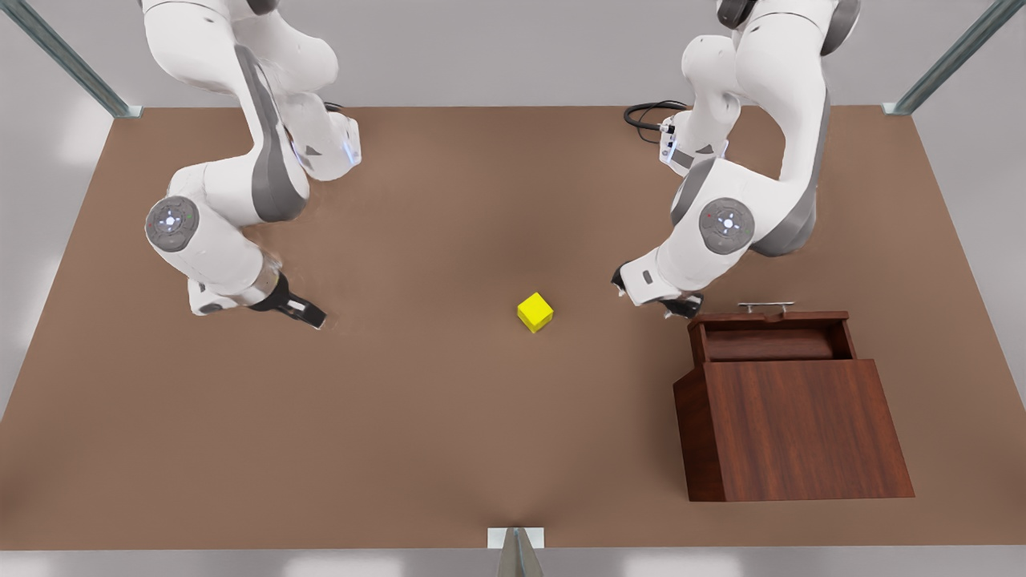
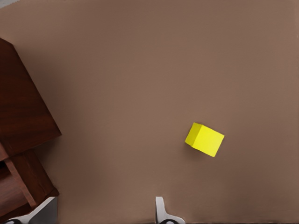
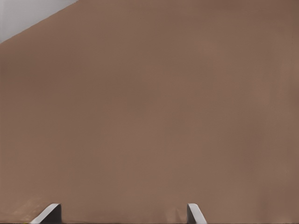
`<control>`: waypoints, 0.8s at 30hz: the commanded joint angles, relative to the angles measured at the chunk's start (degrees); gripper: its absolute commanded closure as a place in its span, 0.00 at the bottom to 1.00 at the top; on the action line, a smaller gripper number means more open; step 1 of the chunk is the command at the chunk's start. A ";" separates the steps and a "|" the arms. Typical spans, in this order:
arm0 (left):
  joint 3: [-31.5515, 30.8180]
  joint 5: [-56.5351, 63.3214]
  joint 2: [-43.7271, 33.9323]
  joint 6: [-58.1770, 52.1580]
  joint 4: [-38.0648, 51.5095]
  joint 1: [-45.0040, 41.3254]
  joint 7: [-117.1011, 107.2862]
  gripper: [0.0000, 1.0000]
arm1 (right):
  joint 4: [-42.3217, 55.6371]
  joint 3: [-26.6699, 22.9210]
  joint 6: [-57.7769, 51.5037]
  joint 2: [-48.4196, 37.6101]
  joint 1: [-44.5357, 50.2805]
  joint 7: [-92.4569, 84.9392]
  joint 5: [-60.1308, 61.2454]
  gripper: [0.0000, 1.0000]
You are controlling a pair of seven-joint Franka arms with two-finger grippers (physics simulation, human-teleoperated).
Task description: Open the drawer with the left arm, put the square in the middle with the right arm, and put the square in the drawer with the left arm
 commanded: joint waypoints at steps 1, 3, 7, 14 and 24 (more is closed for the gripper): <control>0.00 3.50 0.41 0.10 0.19 -0.38 1.04 0.00 | 0.18 -0.03 -0.94 -0.43 -1.13 -4.42 -0.04 0.00; -1.58 4.03 5.60 3.96 2.75 -4.69 5.18 0.00 | 11.68 -0.12 -11.50 3.42 -6.62 -19.70 -9.26 0.00; -1.58 5.17 10.79 10.47 2.13 -13.83 2.03 0.00 | 19.61 -0.82 -11.77 11.43 -4.33 -19.08 -8.30 0.00; -1.32 9.92 15.10 20.05 -3.76 -17.08 -4.03 0.00 | 20.22 -0.91 -8.69 12.49 -7.23 -22.78 -7.52 0.00; -0.97 13.26 21.95 25.24 -3.76 -17.26 -7.38 0.00 | 21.72 -0.83 -8.96 11.43 -7.23 -22.42 -6.81 0.00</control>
